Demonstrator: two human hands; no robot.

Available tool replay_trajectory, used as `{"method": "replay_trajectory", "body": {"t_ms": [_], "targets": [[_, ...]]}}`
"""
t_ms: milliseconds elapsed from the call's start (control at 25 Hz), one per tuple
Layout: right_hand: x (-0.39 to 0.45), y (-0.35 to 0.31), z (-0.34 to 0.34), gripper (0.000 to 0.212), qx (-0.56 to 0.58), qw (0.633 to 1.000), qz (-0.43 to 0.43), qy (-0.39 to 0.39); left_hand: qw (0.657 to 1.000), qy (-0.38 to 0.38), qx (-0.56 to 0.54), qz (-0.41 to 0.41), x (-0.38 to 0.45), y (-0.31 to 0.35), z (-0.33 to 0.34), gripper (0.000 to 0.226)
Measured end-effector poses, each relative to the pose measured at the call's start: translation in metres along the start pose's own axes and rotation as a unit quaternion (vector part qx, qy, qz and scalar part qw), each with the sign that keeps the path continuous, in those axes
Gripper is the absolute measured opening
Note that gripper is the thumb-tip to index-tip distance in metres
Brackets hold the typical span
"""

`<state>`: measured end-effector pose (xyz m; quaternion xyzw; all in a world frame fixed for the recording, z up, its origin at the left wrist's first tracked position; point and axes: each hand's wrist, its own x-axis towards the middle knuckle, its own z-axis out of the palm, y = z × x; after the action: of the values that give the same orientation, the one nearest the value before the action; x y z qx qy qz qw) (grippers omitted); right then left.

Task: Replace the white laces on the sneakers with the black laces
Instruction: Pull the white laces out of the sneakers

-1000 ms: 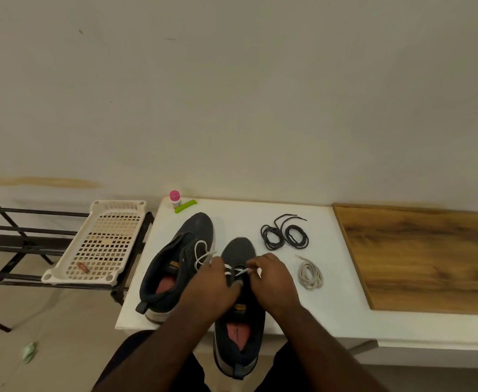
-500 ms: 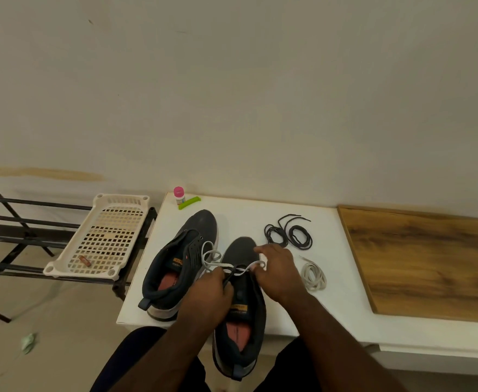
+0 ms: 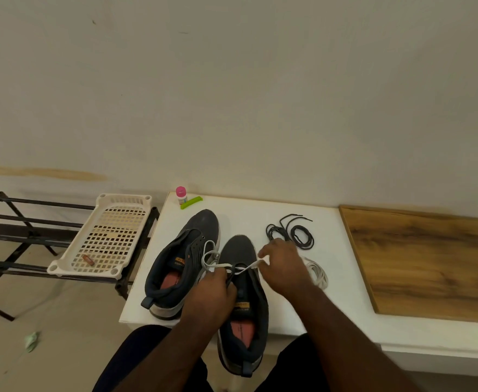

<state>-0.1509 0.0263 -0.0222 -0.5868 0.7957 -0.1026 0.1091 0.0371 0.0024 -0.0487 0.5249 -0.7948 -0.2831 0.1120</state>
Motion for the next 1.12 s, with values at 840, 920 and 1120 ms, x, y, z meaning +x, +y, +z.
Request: {"method": "replay_trajectory", "body": {"t_ms": [840, 920, 1120], "targets": [[-0.003, -0.015, -0.007, 0.029, -0.119, 0.992, 0.041, -0.009, 1.000, 0.011, 0.002, 0.012, 0.002, -0.003, 0.007, 0.019], [-0.004, 0.000, -0.014, 0.034, -0.098, 0.993, 0.071, -0.001, 1.000, 0.009, 0.009, 0.012, 0.003, -0.002, 0.009, 0.018], [-0.013, -0.046, 0.007, 0.034, -0.079, 0.992, -0.069, -0.064, 0.999, 0.007, 0.015, 0.029, 0.002, -0.005, 0.013, 0.029]]}}
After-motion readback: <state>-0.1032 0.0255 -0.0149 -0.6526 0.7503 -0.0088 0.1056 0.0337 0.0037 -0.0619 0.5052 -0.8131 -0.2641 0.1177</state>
